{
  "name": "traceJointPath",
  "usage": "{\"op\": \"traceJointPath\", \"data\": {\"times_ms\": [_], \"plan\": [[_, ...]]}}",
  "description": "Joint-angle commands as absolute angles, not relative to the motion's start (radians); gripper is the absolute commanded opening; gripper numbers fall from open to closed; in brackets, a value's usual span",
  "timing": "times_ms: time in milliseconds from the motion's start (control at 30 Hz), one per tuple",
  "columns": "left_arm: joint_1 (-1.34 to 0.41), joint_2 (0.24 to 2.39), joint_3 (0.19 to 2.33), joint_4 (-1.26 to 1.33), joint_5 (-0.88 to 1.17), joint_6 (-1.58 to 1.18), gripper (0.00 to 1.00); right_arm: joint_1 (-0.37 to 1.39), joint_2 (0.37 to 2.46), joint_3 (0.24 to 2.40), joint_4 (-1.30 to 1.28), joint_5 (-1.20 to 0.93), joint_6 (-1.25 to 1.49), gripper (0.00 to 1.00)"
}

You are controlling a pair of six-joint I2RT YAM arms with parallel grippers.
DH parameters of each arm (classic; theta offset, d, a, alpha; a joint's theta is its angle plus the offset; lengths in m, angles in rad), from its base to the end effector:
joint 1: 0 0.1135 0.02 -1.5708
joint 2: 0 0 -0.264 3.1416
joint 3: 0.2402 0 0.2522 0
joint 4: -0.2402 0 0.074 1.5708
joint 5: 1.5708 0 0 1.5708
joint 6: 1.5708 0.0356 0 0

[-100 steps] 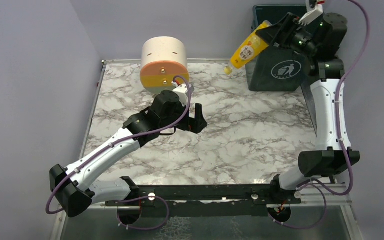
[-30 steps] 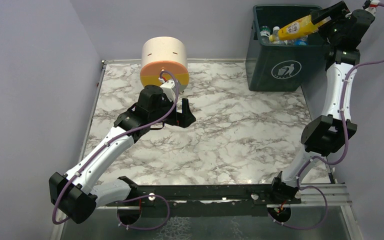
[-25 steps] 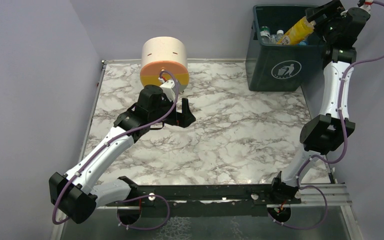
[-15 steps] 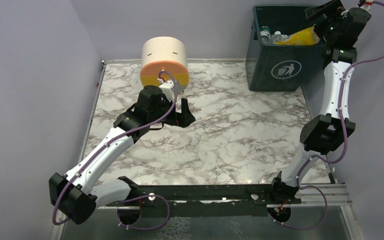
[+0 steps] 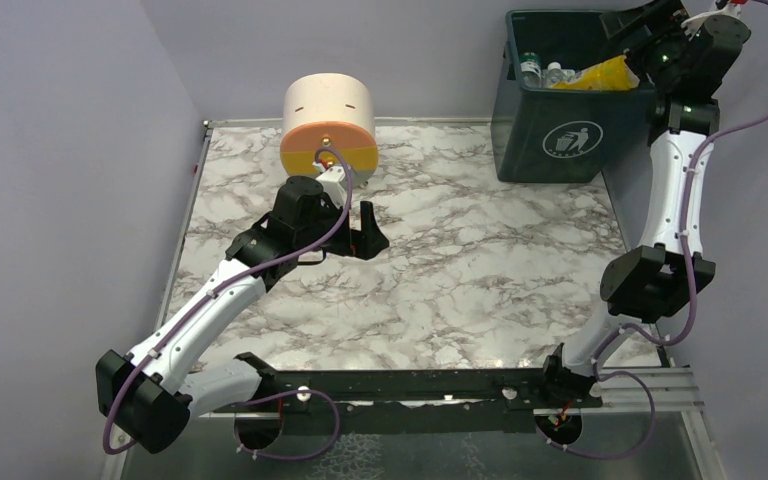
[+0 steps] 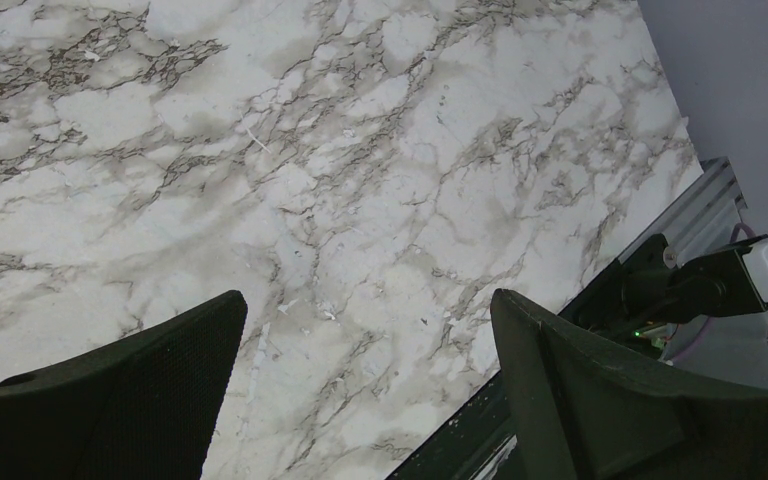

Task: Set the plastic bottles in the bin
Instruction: Place the plastic bottle in the trash bin.

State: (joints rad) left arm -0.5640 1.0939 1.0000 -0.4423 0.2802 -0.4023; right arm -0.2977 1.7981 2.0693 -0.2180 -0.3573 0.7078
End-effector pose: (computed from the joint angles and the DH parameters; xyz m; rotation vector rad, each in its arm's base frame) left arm 0.1987 -0.1373 0.3295 0.3537 2.1791 -0.8565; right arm 0.3924 -0.1074 0.4998 0.4799 1.4748 0.5965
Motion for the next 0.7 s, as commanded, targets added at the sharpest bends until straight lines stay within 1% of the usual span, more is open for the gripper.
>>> {"op": "traceJointPath", "data": {"times_ms": [0, 67, 167, 433, 500, 667], "plan": [[-0.558, 1.078, 1.006, -0.410, 0.298, -0.408, 0.99, -0.295, 1.728, 2.033, -0.190, -0.414, 0.700, 1.00], [-0.558, 1.080, 1.008, -0.409, 0.299, -0.407, 0.99, -0.295, 1.701, 2.008, -0.204, -0.419, 0.685, 1.00], [-0.559, 1.091, 1.012, -0.405, 0.300, -0.405, 0.99, -0.295, 1.633, 1.910, -0.175, -0.440, 0.681, 1.00], [-0.558, 1.136, 1.047, -0.418, 0.288, -0.403, 0.99, -0.295, 1.466, 1.689, -0.187, -0.559, 0.627, 1.00], [-0.557, 1.136, 1.045, -0.418, 0.258, -0.405, 0.99, -0.295, 1.411, 1.614, -0.193, -0.572, 0.600, 1.00], [-0.557, 1.122, 1.036, -0.418, 0.108, -0.394, 0.99, -0.295, 1.262, 1.407, -0.177, -0.593, 0.553, 1.00]]}}
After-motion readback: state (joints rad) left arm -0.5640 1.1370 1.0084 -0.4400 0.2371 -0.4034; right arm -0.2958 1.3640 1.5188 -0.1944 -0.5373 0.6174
